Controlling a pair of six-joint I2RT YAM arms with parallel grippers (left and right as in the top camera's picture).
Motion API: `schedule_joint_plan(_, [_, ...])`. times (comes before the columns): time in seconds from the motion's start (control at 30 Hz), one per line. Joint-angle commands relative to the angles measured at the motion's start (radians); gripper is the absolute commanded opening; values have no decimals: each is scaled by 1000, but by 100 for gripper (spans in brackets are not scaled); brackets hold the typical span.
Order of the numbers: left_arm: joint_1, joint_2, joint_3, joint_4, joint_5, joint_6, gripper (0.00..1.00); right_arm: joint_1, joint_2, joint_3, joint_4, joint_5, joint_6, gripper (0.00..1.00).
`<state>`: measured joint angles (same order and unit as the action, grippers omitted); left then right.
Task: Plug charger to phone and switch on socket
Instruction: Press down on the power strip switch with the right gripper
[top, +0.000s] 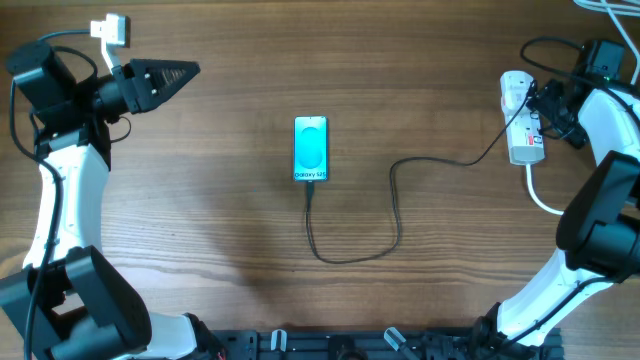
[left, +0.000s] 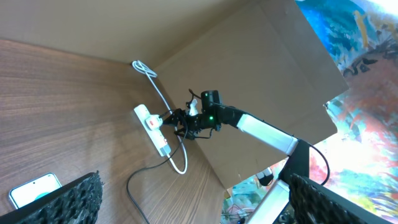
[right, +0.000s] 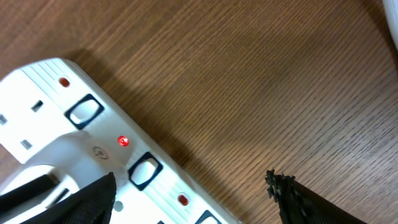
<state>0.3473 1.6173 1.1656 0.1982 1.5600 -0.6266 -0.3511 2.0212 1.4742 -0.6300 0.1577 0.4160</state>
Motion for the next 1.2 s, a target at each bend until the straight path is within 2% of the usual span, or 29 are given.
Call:
schedule_joint_plan(0.0, [4, -26, 18, 0, 17, 13, 100, 4, 52, -11, 0, -16, -50, 86])
schedule_joint_plan(0.17, [4, -26, 18, 0, 17, 13, 100, 4, 95, -11, 6, -13, -49, 89])
schedule_joint_plan(0.33, [4, -26, 18, 0, 17, 13, 100, 4, 115, -10, 14, -13, -50, 97])
schedule_joint_plan(1.17, [4, -26, 18, 0, 17, 13, 100, 4, 116, -11, -18, -17, -76, 97])
